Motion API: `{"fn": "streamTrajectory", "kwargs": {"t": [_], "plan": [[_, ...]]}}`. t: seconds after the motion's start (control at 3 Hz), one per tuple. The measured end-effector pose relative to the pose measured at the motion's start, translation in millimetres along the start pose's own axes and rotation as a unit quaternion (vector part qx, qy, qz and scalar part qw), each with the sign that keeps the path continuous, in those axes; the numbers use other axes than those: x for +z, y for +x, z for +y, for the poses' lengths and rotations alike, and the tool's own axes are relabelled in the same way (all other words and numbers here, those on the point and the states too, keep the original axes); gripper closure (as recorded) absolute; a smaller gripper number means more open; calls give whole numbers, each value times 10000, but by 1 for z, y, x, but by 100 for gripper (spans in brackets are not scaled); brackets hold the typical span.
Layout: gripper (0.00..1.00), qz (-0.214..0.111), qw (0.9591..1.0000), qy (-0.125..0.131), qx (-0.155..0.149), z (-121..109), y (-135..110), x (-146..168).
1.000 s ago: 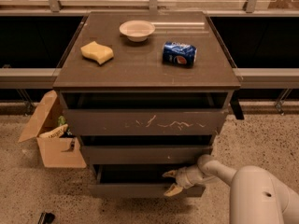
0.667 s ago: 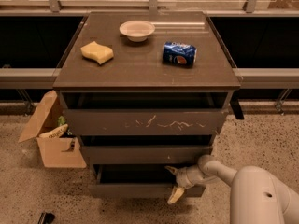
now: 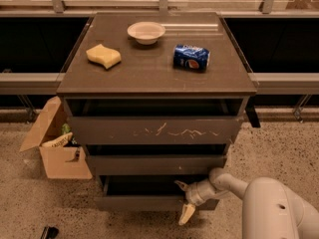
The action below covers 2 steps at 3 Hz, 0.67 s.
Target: Open bottom drawer
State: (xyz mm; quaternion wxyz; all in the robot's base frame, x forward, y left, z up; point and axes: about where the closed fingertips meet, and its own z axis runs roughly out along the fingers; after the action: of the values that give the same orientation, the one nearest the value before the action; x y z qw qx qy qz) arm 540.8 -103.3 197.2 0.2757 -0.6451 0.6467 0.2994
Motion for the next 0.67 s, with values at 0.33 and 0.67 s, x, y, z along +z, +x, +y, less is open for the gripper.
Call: {"fn": "streamTrajectory", "kwargs": {"t": [0.33,0.67], "plan": [[0,-62,9996,-264,100,16,0,11],[18,-43,9991,-369,190,29,0,16]]}}
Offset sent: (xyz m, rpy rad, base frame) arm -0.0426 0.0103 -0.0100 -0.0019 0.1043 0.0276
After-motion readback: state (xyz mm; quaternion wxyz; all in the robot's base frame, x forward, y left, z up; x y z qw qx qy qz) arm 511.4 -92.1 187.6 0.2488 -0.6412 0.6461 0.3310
